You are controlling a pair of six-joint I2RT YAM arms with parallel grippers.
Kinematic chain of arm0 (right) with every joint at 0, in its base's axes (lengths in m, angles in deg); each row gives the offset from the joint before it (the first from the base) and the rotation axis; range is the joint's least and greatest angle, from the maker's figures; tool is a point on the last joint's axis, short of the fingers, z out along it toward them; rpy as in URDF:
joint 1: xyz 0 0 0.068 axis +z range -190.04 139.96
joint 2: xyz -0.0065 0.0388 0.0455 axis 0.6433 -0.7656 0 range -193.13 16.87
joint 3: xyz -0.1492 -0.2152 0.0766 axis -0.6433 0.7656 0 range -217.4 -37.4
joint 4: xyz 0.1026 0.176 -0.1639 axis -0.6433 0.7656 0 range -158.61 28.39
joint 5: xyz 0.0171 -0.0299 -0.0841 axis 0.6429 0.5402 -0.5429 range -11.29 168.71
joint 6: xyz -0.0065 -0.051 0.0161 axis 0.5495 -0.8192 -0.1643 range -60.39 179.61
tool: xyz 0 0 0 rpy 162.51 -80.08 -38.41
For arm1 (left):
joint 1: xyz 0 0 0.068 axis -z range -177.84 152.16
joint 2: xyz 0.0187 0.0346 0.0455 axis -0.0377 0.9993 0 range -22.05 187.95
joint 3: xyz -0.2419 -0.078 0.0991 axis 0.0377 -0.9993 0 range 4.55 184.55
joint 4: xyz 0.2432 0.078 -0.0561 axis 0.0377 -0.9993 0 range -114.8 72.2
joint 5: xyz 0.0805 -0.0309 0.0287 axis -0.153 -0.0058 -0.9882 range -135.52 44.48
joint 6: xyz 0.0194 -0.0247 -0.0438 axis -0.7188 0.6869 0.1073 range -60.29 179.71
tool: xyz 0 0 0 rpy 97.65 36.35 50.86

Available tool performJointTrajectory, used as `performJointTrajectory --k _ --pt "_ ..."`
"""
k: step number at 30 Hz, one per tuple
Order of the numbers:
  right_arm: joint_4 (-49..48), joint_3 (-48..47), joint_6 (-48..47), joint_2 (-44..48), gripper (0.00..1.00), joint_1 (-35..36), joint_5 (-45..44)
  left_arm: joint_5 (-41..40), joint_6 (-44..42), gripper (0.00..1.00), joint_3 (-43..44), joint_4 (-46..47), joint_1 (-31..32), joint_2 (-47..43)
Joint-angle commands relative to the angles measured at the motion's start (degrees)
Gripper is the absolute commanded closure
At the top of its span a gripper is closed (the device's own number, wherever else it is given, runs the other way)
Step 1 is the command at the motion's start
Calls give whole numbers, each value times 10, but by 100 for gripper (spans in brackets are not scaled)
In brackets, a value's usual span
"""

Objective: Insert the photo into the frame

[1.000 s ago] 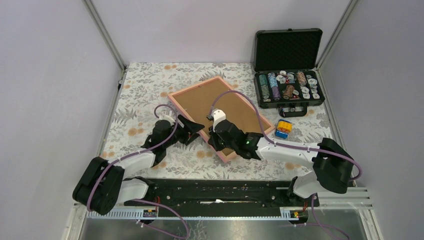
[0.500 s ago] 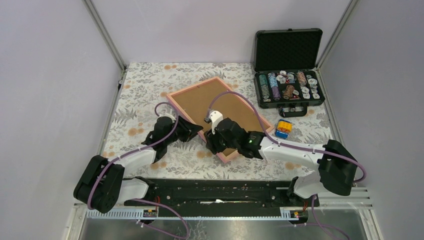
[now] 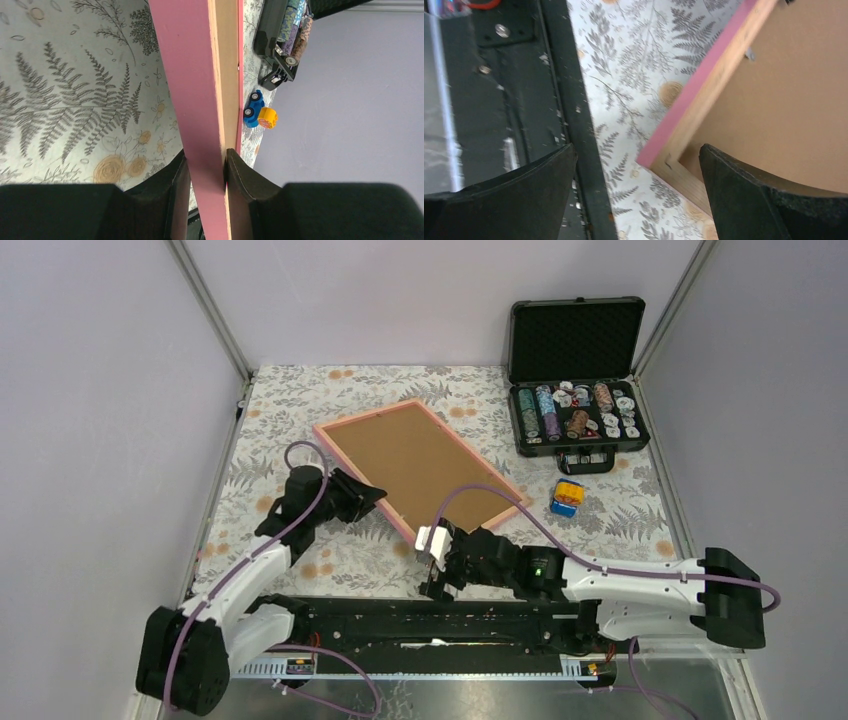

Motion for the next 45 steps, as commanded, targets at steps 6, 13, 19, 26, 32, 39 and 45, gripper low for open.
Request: performJointTrajectory --k 6,13,19,26,32,39,45 --pt "-268 132 -320 38 0 117 -221 -44 -51 100 115 -206 -19 -87" --pt "-367 134 -383 -28 0 120 -314 -86 -32 100 164 -292 -20 -124" --pt "-414 149 -373 -38 1 120 -286 -87 2 100 181 -311 -21 -139" --pt "-498 168 -368 -73 4 117 -283 -84 21 100 199 -325 -20 -153" --pt "-563 170 -367 -104 18 115 -282 -73 24 100 209 -338 -21 -154" --pt "-529 152 -344 -105 52 108 -287 -74 14 100 220 -324 -21 -166" --pt "-452 128 -243 -69 81 60 -228 -79 -13 75 257 -328 -21 -166"
